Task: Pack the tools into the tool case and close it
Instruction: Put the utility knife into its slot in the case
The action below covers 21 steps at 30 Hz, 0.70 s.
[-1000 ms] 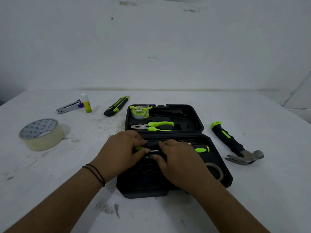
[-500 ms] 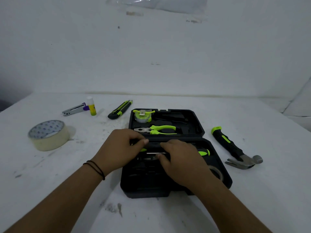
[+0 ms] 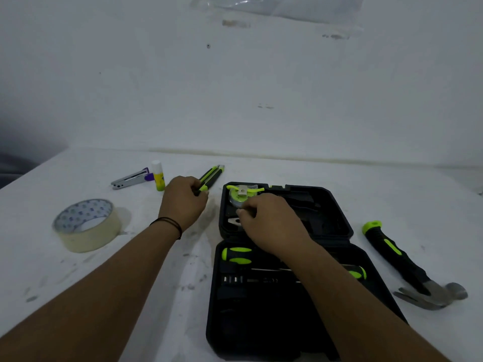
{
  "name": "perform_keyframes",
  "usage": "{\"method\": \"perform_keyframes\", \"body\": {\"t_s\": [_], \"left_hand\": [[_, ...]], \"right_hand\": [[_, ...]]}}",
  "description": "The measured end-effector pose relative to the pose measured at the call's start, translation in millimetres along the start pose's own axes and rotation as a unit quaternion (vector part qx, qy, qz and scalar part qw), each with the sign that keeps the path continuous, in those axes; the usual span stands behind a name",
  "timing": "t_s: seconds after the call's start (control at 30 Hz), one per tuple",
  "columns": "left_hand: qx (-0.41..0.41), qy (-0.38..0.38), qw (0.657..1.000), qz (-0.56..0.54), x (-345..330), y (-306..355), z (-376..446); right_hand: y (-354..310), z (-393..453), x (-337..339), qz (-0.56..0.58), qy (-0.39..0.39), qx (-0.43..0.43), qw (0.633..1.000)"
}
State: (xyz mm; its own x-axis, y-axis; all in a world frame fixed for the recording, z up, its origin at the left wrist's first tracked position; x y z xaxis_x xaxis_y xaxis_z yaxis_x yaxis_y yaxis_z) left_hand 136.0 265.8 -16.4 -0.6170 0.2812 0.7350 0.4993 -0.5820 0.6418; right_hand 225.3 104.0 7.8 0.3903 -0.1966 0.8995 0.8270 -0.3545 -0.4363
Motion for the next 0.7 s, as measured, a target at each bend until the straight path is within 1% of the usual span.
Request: {"method": "perform_keyframes", "body": {"t_s": [0.13,0.23,0.4,0.47,0.6,0.7], "left_hand": [[0.028,-0.025,0.999,0.026,-19,-20,23],[0.021,-0.032,0.997,0.059,-28,-20,35],[0.034,-0.046,0.993,0.103,-35,-23,47],[0.039,-0.041,0.995,0.085,-34,-25,49],[0.05,-0.002,0.999,0.016,-23,-28,44],[0.033,0.021,0.999,-0.019,-13,-21,33]], "right_hand": [[-5,20,-2,-0.015,0.007,0.007,1.0],[-6,30,-6,-0.014,0.009,0.015,1.0],[-4,36,-10,-0.012,0.013,0.02,1.0],[-1,36,-10,-0.005,0.012,0.019,1.0],[4,35,-6,0.003,0.022,0.023,0.999],[5,30,3,0.01,0.036,0.031,0.999]]}}
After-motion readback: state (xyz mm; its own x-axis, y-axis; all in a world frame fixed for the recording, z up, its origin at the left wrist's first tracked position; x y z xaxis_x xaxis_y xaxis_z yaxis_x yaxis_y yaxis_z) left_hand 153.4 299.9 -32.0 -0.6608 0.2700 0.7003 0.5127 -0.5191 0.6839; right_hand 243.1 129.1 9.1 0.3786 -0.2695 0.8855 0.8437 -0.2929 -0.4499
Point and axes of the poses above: each hand's wrist, its own z-axis towards the middle knuckle, its own x-axis out of the back of the hand, y = z × x, the point moved 10 cm from there along z, towards the middle knuckle, and after that the axes turned 12 degrees about -y, right-handed, at the moved point
